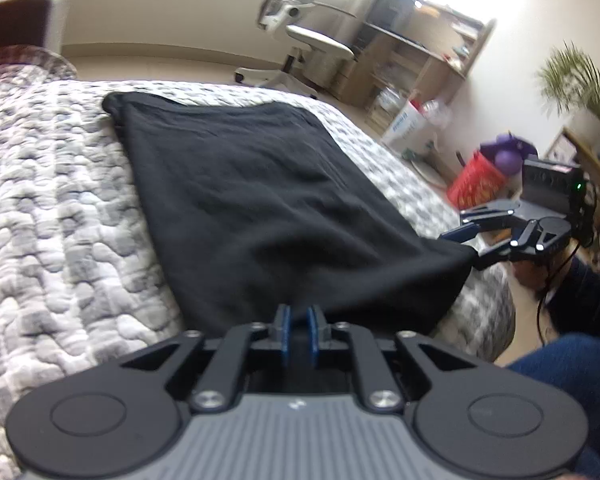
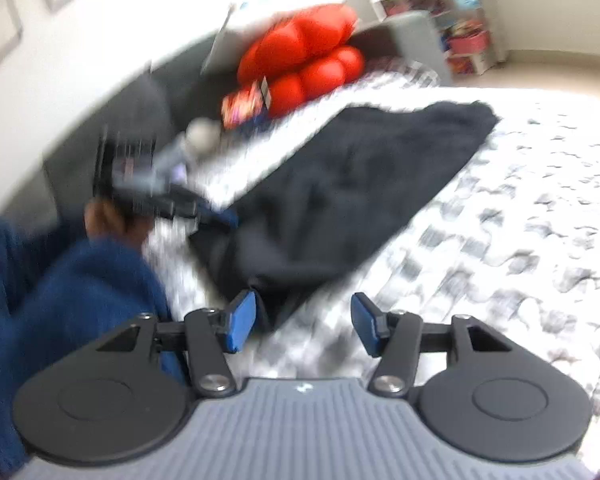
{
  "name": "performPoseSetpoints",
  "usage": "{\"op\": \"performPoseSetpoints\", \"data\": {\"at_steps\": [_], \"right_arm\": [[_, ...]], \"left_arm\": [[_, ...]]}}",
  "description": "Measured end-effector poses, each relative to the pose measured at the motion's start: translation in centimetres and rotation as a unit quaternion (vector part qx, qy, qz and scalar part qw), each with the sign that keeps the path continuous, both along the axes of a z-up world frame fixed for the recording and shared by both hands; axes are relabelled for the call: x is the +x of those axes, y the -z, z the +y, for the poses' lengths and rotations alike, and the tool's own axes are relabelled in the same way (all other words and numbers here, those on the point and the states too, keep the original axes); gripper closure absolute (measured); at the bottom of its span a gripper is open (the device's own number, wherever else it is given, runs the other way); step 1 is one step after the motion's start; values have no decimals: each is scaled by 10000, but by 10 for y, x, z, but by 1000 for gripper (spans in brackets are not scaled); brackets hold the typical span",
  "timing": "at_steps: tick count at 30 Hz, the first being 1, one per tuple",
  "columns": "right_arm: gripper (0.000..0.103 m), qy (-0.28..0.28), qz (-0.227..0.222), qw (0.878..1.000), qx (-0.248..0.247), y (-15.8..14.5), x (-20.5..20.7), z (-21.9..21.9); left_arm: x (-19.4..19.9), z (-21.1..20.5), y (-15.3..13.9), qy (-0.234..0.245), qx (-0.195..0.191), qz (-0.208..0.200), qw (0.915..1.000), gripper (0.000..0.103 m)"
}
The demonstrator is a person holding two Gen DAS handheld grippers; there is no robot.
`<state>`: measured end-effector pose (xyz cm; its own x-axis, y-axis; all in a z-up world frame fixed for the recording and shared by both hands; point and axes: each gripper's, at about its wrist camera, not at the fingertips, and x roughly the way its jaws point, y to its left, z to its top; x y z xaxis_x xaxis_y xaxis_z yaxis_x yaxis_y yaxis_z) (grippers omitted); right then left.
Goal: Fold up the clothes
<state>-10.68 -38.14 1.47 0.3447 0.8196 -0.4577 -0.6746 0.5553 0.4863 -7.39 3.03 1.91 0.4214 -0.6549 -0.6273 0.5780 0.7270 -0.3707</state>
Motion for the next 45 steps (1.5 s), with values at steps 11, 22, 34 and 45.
{"op": "performPoseSetpoints", "data": {"at_steps": [11, 22, 34, 45], "right_arm": [[48, 1917, 1508, 9639, 1071, 11, 111, -21], [98, 2017, -369, 9724, -1117, -11, 144, 64], [99, 2188, -965, 9606, -1414, -13, 173, 82], [86, 2842, -777, 9511, -926, -19, 116, 58]], "left_arm": [[69, 29, -20, -963, -355, -256, 9944, 59], [139, 19, 5, -1721, -202, -393, 9841, 88], [135, 26, 1, -2016, -490, -889, 9742, 102], [113, 21, -3, -2172, -29, -953, 9715, 98]]}}
